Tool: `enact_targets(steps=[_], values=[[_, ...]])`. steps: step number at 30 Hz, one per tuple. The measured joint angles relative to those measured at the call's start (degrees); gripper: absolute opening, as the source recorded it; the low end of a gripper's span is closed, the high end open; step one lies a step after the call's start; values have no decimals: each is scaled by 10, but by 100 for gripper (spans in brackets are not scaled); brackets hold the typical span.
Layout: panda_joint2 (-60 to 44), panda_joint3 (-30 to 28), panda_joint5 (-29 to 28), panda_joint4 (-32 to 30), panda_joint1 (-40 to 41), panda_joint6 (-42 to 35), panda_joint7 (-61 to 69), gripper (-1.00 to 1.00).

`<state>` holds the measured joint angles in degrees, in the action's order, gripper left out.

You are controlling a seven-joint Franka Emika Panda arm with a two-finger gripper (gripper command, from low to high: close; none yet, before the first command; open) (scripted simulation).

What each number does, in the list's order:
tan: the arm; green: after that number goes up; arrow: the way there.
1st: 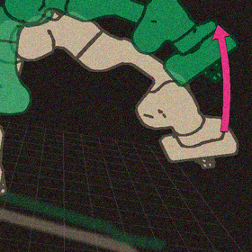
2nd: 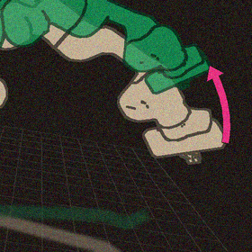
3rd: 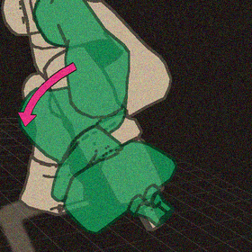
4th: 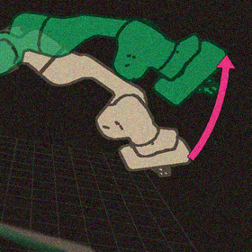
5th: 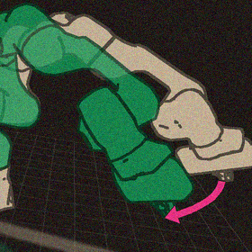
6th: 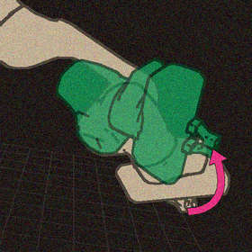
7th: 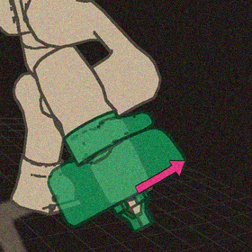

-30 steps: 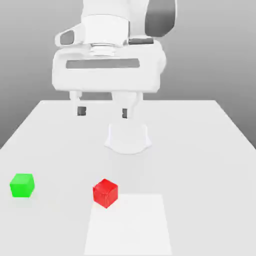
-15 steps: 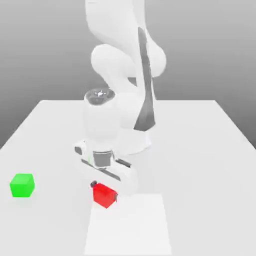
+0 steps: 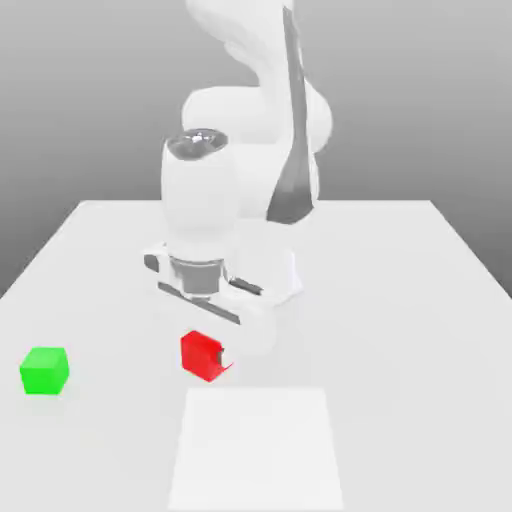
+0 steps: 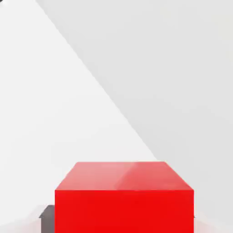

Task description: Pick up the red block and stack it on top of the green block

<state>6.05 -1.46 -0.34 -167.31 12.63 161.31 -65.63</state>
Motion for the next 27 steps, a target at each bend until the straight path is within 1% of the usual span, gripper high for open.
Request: enact_targets(steps=[13, 27], values=[[-19, -106, -14, 65, 59, -47, 312, -100], [-42, -188, -8, 137, 151, -94, 665, -100]])
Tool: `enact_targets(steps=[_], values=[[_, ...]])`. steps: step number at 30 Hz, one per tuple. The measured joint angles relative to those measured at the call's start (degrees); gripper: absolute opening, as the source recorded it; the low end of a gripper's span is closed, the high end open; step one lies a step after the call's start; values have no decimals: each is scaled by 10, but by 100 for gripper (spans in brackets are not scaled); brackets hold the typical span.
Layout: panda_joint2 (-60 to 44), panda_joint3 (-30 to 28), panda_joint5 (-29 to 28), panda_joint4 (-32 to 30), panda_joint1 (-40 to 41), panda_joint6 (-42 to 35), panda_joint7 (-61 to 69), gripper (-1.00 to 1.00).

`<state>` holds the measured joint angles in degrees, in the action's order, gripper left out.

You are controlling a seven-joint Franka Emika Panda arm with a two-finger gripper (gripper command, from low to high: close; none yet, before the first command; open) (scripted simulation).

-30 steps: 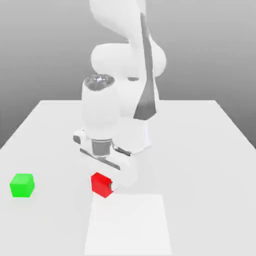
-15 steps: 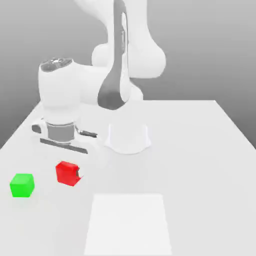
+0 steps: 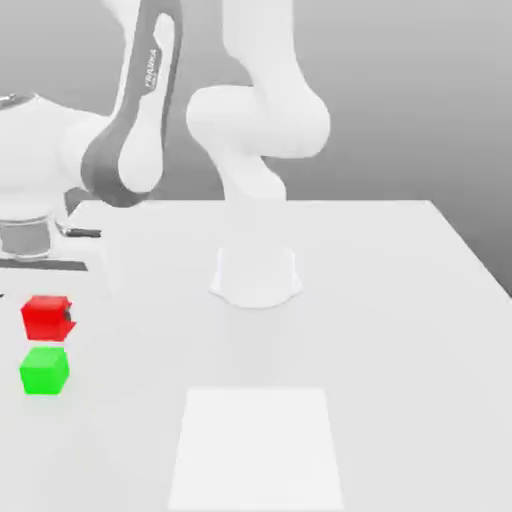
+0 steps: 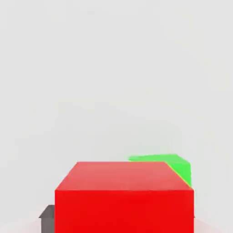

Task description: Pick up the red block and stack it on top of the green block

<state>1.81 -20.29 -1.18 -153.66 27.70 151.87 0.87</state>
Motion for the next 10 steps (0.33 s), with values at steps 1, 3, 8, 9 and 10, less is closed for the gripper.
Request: enact_targets(steps=[1, 3, 8, 9, 10], values=[[-1, -5, 0, 5, 7, -4, 26, -100], [-30, -1, 23, 10, 24, 18, 60, -100], [-122, 45, 104, 17, 40, 99, 125, 100], [-122, 45, 104, 17, 40, 99, 125, 100], [-122, 45, 104, 17, 40, 99, 125, 100]])
